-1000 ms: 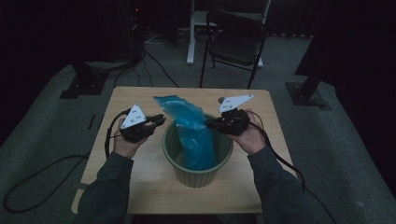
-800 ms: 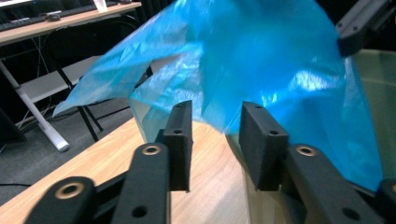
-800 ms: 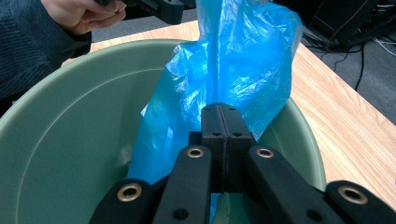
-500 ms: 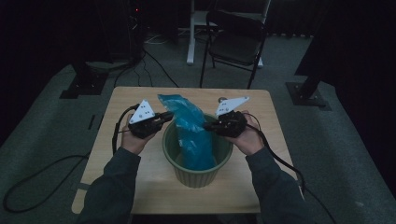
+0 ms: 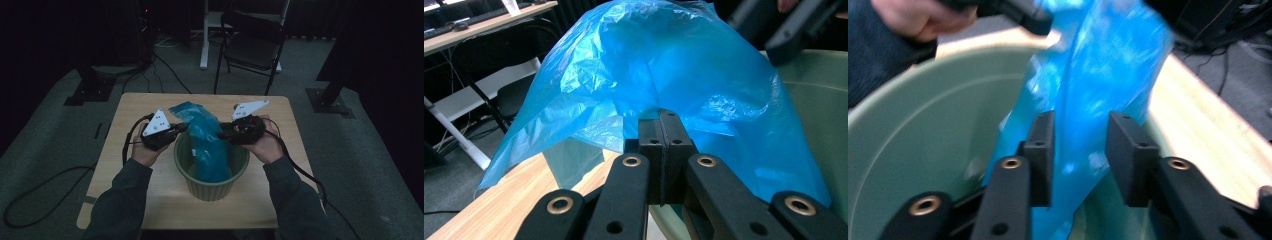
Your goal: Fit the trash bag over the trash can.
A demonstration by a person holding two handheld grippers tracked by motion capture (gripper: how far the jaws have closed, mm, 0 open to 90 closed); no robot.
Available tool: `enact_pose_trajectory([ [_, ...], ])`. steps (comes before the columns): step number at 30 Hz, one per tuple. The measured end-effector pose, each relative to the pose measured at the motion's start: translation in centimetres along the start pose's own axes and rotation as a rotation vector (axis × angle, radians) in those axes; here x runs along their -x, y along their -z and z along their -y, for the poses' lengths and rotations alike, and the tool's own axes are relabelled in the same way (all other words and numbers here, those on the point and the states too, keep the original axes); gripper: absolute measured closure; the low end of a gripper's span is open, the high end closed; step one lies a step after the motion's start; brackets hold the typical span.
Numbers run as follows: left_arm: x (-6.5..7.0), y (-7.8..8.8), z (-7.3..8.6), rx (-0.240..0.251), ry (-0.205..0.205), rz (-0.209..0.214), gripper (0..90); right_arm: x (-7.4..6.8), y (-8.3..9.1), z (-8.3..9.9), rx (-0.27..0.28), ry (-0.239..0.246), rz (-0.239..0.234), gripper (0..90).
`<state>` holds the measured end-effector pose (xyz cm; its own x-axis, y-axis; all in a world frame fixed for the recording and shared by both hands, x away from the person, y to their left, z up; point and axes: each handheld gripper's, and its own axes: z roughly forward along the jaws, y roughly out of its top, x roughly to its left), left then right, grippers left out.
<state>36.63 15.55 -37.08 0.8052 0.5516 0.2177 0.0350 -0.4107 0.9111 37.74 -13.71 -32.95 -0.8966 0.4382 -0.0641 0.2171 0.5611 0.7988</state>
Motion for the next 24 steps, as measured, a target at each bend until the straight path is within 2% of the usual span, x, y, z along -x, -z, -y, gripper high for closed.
enact_pose_trajectory([
  [2,0.0,0.0,0.0,0.001,-0.001,0.001,90.0,0.1,0.1,-0.2,0.010,-0.002,0.013,60.4],
  [5,0.1,0.0,-0.1,0.001,-0.010,0.004,90.0,0.1,0.3,-1.0,0.056,-0.010,0.017,58.4],
  [10,0.3,-0.1,-0.2,0.004,-0.012,0.007,90.0,0.0,-0.4,-2.1,0.083,-0.005,0.027,55.2],
  [15,0.5,0.0,-0.2,0.009,-0.019,0.012,90.0,-0.1,-1.3,-2.5,0.067,0.004,0.031,55.2],
  [16,0.5,0.1,-0.2,0.013,-0.019,0.012,90.0,-0.1,-1.6,-2.6,0.059,0.010,0.036,57.1],
  [19,0.5,0.4,-0.1,0.015,-0.022,0.006,90.0,-0.1,-1.9,-2.4,0.032,0.018,0.012,78.3],
  [21,0.5,0.4,-0.1,0.015,-0.022,0.006,90.0,-0.3,-1.9,-2.3,0.026,0.024,0.002,78.3],
  [22,0.1,0.7,0.2,0.017,-0.005,-0.015,87.4,-0.6,-1.8,-2.0,0.005,0.044,-0.007,88.3],
  [24,-0.2,1.0,0.4,0.022,0.011,-0.026,85.6,-0.9,-1.7,-1.6,-0.011,0.055,-0.012,89.0],
])
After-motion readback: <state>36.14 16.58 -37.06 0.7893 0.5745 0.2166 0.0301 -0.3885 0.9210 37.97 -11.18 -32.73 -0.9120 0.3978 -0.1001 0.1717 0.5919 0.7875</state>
